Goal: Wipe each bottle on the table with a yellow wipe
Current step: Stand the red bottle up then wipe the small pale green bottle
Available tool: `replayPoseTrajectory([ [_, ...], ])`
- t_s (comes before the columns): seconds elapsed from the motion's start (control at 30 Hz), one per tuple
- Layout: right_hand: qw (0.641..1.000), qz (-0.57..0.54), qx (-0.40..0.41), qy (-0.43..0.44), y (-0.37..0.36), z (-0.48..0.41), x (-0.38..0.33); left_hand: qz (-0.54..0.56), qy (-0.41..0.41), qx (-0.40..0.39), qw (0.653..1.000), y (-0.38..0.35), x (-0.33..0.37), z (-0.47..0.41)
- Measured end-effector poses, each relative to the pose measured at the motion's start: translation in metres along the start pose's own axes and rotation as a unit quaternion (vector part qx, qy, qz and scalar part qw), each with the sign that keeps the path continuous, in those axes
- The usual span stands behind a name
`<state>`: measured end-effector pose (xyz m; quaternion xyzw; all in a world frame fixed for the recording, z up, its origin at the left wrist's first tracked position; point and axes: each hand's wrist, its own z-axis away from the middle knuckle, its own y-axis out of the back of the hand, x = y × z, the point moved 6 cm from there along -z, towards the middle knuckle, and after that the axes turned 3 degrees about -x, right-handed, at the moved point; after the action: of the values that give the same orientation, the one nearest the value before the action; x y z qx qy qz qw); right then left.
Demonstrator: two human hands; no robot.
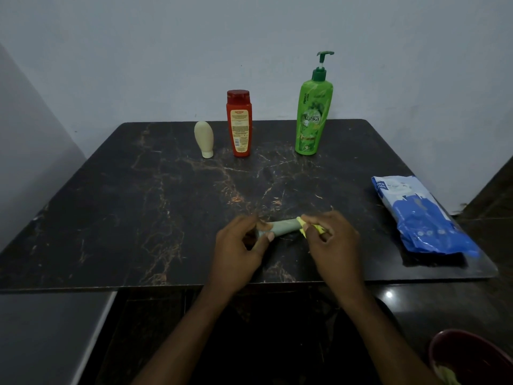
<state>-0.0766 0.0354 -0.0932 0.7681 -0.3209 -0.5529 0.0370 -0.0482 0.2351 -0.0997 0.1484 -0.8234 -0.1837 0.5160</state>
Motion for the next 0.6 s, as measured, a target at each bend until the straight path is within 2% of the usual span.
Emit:
replayPoseTrajectory([
  [0.2,0.999,0.033,-0.022,0.006,-0.002,0.0,0.003,0.026,0.074,-0.022,0.997,0.001,-0.006,-0.002],
  [0.43,0.998,0.041,-0.04,-0.035,0.002,-0.006,0.013,-0.003,0.048,-0.038,0.998,-0.001,-0.004,-0.003],
  [0.6,0.997,0.072,-0.009,-0.037,-0.001,0.0,0.007,-0.017,0.038,-0.041,0.998,0.0,-0.001,-0.004],
])
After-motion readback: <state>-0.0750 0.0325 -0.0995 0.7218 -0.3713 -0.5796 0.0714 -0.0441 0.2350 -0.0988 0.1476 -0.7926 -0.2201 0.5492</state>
